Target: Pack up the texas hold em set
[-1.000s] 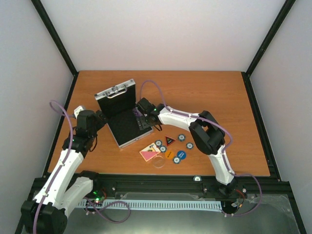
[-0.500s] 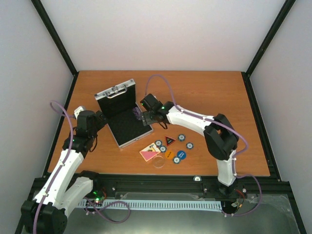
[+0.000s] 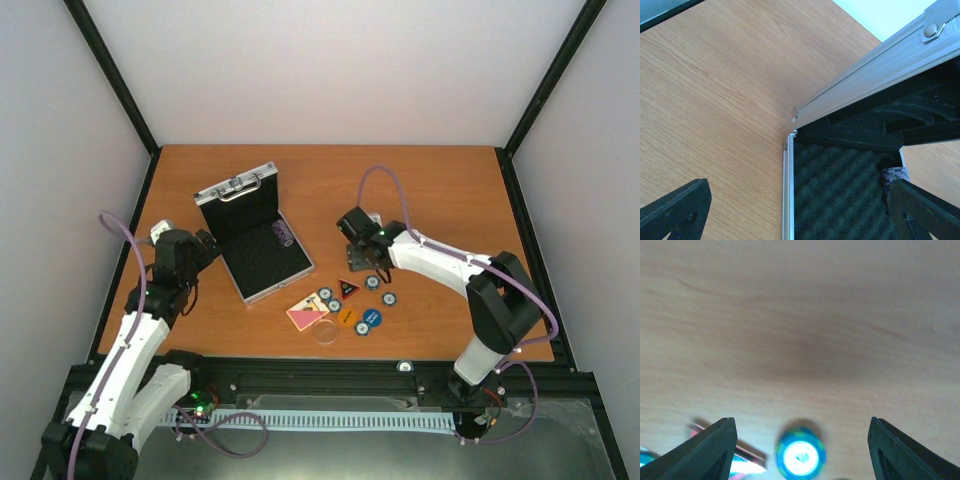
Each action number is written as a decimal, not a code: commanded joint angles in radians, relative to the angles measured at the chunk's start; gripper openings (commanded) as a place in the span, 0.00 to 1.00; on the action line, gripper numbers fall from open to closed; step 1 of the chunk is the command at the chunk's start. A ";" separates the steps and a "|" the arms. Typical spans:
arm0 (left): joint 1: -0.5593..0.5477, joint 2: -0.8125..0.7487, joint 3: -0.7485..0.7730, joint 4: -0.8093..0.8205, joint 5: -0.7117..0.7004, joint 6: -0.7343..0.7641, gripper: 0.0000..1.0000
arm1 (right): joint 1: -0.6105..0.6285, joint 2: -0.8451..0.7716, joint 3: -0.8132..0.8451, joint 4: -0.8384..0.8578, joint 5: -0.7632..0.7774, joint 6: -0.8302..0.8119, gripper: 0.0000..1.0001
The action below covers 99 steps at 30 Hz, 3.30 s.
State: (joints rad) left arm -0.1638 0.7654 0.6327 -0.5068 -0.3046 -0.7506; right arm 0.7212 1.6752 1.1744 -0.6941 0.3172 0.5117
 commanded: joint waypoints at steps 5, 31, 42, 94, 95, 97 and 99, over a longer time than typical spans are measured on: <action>-0.002 -0.022 0.035 -0.018 0.028 0.026 1.00 | -0.110 -0.075 -0.172 0.004 -0.115 0.049 0.70; -0.002 -0.024 0.043 -0.029 0.032 0.031 1.00 | -0.097 0.070 -0.121 -0.006 -0.225 -0.067 0.65; -0.002 -0.026 0.032 -0.032 0.031 0.028 1.00 | -0.068 0.041 -0.116 -0.025 -0.208 -0.050 0.64; -0.002 -0.011 0.030 -0.041 0.017 0.023 1.00 | -0.084 0.040 -0.174 0.034 -0.269 -0.153 0.63; -0.002 -0.011 0.030 -0.043 0.015 0.023 1.00 | -0.084 0.049 -0.171 0.035 -0.270 -0.156 0.63; -0.002 -0.011 0.030 -0.046 0.014 0.023 1.00 | -0.085 0.067 -0.166 0.033 -0.267 -0.159 0.63; -0.002 -0.013 0.031 -0.052 0.010 0.023 1.00 | -0.086 0.073 -0.167 0.034 -0.265 -0.161 0.63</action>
State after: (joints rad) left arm -0.1638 0.7628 0.6331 -0.5354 -0.2802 -0.7391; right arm 0.6399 1.7065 1.0042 -0.6670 0.0509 0.3702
